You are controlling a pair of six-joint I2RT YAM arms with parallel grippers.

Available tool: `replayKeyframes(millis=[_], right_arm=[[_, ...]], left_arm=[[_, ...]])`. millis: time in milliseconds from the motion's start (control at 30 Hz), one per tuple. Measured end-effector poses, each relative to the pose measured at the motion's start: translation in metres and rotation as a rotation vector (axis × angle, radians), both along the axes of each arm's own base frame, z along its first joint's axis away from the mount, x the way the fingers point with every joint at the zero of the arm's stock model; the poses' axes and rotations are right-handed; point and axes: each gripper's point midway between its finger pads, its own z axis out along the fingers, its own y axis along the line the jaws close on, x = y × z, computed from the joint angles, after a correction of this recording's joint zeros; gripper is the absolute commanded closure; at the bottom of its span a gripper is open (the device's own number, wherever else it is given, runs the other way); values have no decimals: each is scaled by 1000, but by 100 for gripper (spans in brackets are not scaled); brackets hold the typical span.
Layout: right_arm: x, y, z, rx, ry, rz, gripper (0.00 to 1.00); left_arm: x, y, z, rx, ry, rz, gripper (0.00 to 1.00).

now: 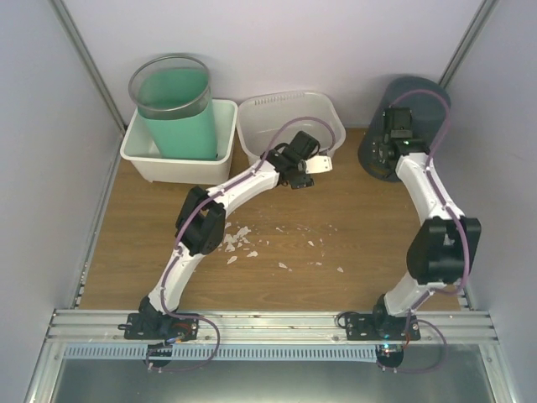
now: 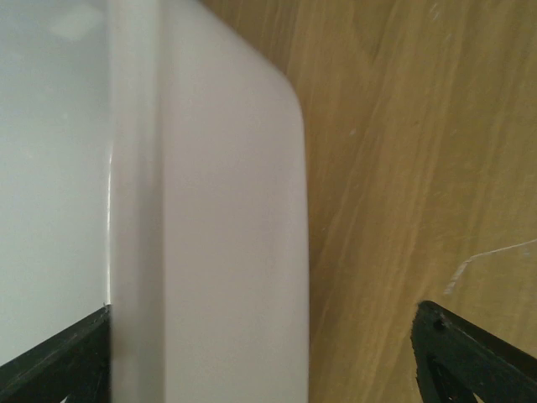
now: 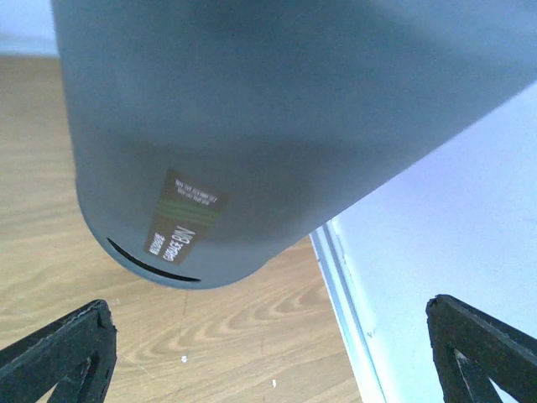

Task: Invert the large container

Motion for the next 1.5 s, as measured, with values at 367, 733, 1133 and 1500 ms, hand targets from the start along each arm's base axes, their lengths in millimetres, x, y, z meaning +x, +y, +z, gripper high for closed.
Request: replayKeyframes(millis=[367, 733, 1133, 1500], right_arm=[[-40, 16, 83, 71, -220, 90, 1], [-41, 26, 73, 110, -203, 135, 3], [-42, 28, 65, 119, -185, 143, 3], [-54, 28, 84, 127, -232, 146, 4]], left_arm=[[35, 17, -15, 189, -202, 91, 22], [36, 20, -15, 243, -229, 92, 61], [23, 15, -27, 288, -193, 64, 100], [6, 15, -25, 273, -129, 83, 100]])
